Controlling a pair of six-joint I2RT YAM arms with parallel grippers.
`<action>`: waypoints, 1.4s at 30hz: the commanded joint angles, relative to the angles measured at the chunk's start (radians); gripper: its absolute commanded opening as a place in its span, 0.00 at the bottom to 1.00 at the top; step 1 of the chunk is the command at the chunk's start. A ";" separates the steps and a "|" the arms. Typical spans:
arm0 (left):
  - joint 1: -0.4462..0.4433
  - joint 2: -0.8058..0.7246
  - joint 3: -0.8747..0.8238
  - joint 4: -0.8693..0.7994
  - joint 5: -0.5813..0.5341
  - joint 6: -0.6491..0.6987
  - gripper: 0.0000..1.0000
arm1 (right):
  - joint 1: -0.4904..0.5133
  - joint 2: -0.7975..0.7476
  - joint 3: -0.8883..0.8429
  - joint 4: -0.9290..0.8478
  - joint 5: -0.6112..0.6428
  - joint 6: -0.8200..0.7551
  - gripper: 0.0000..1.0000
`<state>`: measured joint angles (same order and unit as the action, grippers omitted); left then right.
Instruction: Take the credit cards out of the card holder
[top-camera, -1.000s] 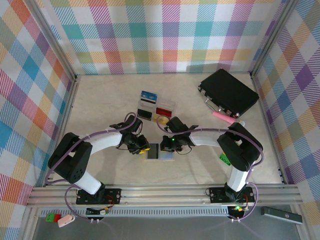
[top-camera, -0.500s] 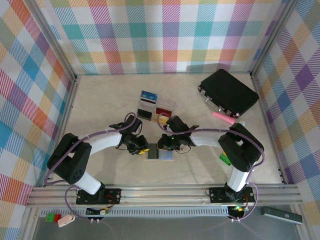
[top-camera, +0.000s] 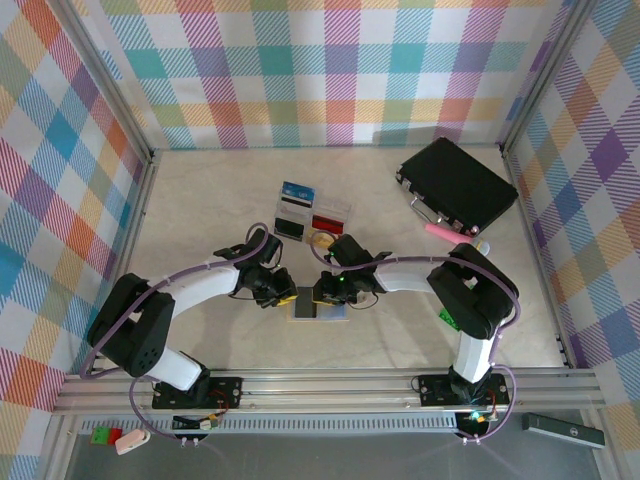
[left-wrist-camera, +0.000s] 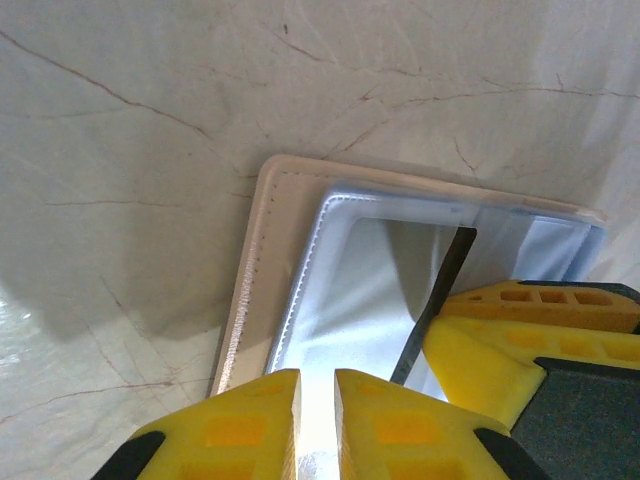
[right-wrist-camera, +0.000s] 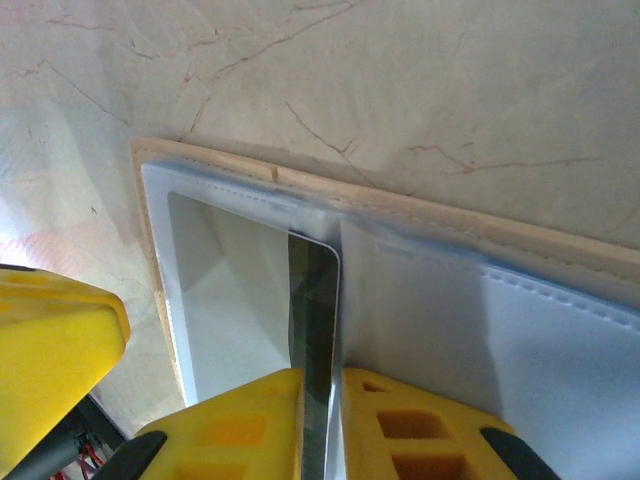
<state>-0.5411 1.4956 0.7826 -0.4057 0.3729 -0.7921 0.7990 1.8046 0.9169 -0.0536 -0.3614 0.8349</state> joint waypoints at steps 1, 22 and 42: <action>-0.008 0.021 0.024 0.010 0.033 0.010 0.17 | 0.005 0.010 0.013 -0.033 0.026 0.017 0.19; -0.007 0.098 0.022 -0.048 -0.044 0.009 0.13 | 0.003 -0.023 0.001 0.001 0.021 0.018 0.06; -0.010 0.051 0.107 -0.050 0.051 0.057 0.18 | -0.001 -0.085 -0.021 -0.029 0.067 -0.013 0.04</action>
<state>-0.5411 1.5398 0.8825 -0.4786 0.3664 -0.7471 0.7986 1.7237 0.9085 -0.1020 -0.2665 0.8303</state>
